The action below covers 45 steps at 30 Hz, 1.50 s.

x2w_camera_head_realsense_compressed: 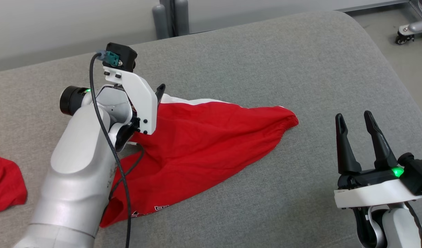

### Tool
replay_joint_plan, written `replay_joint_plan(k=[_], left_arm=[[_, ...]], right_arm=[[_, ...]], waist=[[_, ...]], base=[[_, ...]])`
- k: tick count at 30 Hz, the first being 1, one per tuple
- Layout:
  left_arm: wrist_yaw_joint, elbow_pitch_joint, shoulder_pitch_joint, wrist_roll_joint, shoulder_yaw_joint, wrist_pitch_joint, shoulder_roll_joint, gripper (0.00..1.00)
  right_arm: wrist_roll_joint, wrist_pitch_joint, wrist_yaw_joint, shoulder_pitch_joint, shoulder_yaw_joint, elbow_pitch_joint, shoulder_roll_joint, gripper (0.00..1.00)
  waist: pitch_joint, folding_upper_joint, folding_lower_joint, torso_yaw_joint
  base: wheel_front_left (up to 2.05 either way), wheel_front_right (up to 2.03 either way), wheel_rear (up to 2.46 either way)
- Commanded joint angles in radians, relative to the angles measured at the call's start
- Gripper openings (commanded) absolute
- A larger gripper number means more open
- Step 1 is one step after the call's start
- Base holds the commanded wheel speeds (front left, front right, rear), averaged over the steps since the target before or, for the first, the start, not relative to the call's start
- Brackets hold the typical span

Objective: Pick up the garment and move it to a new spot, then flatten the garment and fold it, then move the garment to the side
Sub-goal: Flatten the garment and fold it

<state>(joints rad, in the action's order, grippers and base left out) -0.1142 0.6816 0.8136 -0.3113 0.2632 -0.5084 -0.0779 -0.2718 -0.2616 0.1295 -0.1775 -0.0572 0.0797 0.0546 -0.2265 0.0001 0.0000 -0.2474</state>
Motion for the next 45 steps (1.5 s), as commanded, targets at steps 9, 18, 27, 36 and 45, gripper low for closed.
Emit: replay_joint_plan(k=[9, 18, 27, 36, 45], left_arm=[[0.019, 0.231, 0.149, -0.005, -0.005, -0.042, -0.026, 1.00], [0.026, 0.418, 0.223, -0.027, -0.020, -0.014, -0.033, 1.00], [-0.007, 0.502, 0.260, -0.051, 0.004, 0.023, -0.022, 0.96], [-0.016, 0.533, 0.278, -0.064, 0.039, 0.062, -0.014, 0.00], [-0.016, 0.415, 0.280, -0.162, 0.156, 0.105, 0.019, 0.00]], right_arm=[[-0.010, -0.003, 0.002, -0.042, -0.003, -0.012, -0.002, 1.00], [-0.029, -0.003, 0.002, -0.056, -0.009, -0.006, -0.002, 1.00], [-0.047, -0.003, 0.002, -0.069, -0.025, -0.003, -0.002, 1.00], [-0.058, -0.003, 0.002, -0.067, -0.022, 0.006, -0.002, 1.00], [-0.028, -0.003, 0.002, -0.060, -0.012, 0.017, -0.002, 1.00]], waist=[[-0.089, -0.0001, 0.0000, -0.079], [-0.119, -0.0001, 0.0000, -0.104], [-0.139, -0.0001, 0.0000, -0.115], [-0.130, -0.0001, 0.0000, -0.099], [-0.075, -0.0001, 0.0000, -0.010]], base=[[0.00, 0.00, 0.00], [0.00, 0.00, 0.00], [0.00, 0.00, 0.00], [0.00, 0.00, 0.00], [0.00, 0.00, 0.00]])
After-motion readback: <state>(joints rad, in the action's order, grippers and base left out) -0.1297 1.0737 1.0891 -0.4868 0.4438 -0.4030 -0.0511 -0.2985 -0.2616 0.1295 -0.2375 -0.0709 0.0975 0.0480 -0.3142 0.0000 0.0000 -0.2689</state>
